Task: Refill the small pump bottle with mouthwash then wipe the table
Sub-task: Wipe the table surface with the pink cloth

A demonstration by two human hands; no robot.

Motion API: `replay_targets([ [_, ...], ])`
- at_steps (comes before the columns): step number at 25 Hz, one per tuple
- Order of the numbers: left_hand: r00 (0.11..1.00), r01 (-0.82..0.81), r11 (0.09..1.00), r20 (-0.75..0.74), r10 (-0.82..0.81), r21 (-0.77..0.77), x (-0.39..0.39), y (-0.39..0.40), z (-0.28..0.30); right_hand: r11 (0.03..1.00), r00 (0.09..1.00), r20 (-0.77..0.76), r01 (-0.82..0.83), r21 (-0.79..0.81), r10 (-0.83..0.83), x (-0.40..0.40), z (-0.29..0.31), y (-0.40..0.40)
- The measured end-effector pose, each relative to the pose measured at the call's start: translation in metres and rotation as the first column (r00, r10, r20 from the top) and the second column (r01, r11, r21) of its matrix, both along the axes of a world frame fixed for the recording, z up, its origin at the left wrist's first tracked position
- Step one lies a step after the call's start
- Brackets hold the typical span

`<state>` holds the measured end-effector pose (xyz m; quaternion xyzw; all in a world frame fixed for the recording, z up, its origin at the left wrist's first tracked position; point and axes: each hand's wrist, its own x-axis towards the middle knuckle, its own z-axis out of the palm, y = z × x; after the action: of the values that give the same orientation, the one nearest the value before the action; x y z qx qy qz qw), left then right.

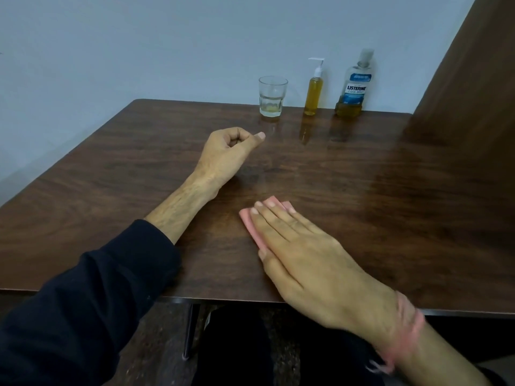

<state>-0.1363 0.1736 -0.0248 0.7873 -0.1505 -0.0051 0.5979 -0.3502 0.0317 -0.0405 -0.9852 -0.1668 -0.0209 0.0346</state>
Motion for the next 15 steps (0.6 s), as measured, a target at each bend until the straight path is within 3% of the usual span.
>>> replay_targets([
  [4,1.0,0.007,1.0,0.01,-0.007,0.019,-0.003,-0.003,-0.003,1.0,0.999,0.027,-0.02,-0.008,0.02,-0.031,-0.004,-0.047],
  [7,1.0,0.012,1.0,0.015,-0.012,0.012,-0.004,-0.002,-0.001,0.989,0.987,-0.062,0.149,-0.019,-0.15,0.0,0.005,-0.06],
  [10,0.999,0.011,1.0,0.031,-0.011,0.004,-0.001,-0.001,-0.001,0.966,0.962,-0.095,0.257,-0.016,-0.258,0.047,0.012,-0.023],
  [15,1.0,-0.005,0.998,-0.009,0.004,-0.057,0.004,0.0,-0.002,0.985,0.985,0.041,-0.168,0.027,0.167,0.006,-0.005,0.013],
])
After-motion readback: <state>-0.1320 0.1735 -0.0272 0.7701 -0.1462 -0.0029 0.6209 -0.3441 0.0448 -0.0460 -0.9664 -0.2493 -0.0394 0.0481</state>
